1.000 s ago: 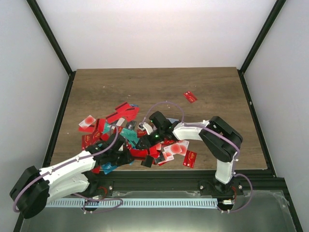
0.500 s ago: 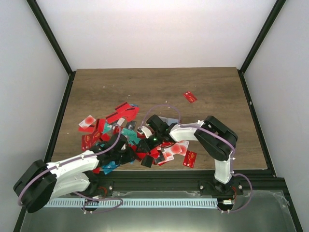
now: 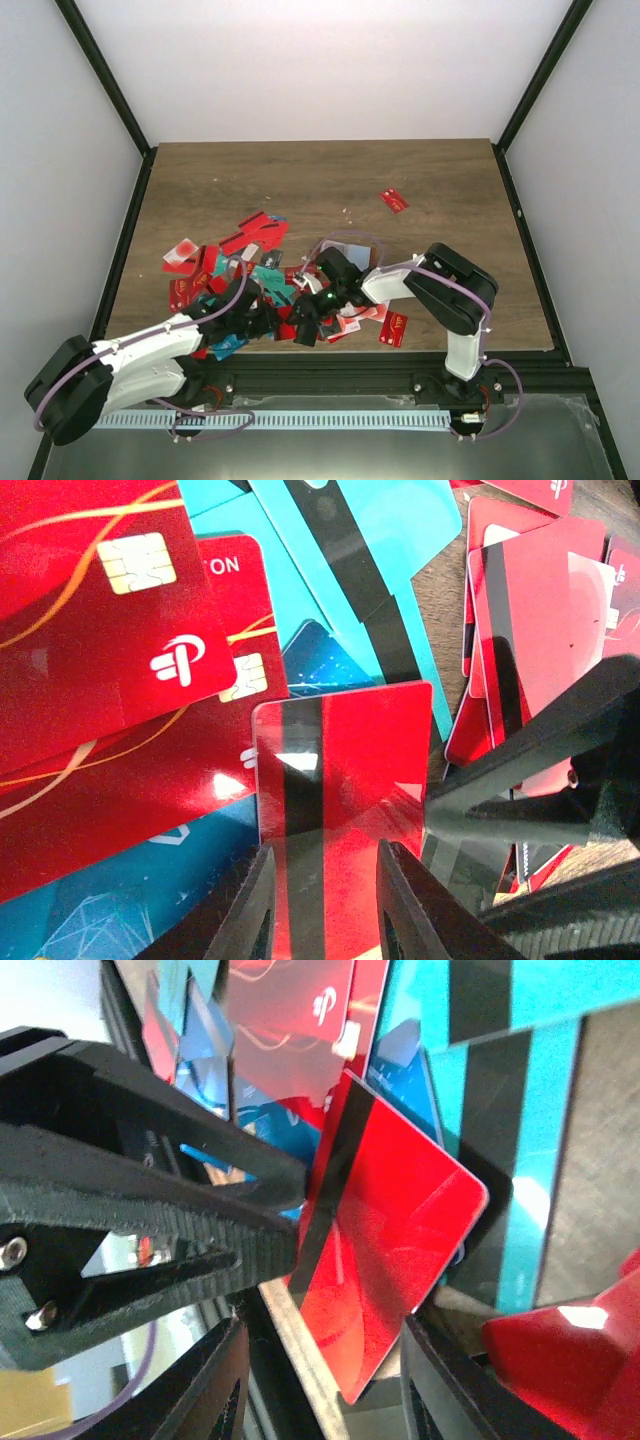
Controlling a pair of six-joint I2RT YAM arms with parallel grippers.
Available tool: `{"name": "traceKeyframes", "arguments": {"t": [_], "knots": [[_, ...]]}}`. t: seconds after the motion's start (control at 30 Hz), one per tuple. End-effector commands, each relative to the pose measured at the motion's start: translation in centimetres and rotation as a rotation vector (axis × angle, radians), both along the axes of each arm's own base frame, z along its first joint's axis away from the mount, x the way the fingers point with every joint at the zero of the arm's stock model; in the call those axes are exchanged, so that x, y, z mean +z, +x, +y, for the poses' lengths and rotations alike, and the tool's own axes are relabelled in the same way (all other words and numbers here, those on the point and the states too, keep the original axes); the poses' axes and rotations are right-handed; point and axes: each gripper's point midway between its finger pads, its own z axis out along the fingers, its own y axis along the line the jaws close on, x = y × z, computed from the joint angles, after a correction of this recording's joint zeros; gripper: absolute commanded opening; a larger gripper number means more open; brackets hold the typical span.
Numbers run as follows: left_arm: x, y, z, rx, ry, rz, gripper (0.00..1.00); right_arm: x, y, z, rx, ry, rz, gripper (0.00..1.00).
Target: Put the credit cards into the card holder
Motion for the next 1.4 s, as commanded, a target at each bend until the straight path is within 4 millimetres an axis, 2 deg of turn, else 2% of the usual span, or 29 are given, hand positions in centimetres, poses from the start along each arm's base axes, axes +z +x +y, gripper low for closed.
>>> {"name": "traceKeyframes", "arguments": {"t": [0.0,0.3,0.43,0.53,0.77,0.87,0.97,1.03,1.2,1.37], "knots": [[-0.9,-0.6,0.6,-0.015,0.027,0.008,0.31,0.0,-2.1,0.5,0.008,0.057,0.147,0.44],[-1.3,-1.0,0.8,-0.016,0.023,0.023,0.3,2.1,-2.1,1.4,-0.018,0.172,0.199,0.41],[-0.9,-1.0,1.0,-0.012,0.031,0.017,0.3,2.9,-1.6,1.8,-0.034,0.191,0.184,0.41],[0.3,-0.5,1.2,0.004,0.044,-0.009,0.29,2.8,-1.1,1.7,-0.051,0.156,0.142,0.41],[2.7,-0.2,5.2,0.208,0.17,0.002,0.29,2.6,0.8,1.3,-0.065,0.055,-0.053,0.41],[3.9,-0.6,7.0,0.306,0.186,0.002,0.3,3.4,1.1,2.3,-0.031,0.08,-0.106,0.41],[4.9,-1.5,9.9,0.404,0.272,0.015,0.33,4.1,0.9,3.8,0.013,0.103,-0.151,0.41],[4.7,-2.4,11.4,0.447,0.314,0.044,0.36,4.6,0.8,4.9,0.04,0.126,-0.164,0.41],[2.6,-4.4,12.8,0.536,0.322,0.135,0.4,5.0,0.6,6.9,0.105,0.182,-0.157,0.41],[2.7,-4.6,13.6,0.603,0.339,0.15,0.45,4.2,0.3,7.2,0.128,0.191,-0.136,0.41]]}}
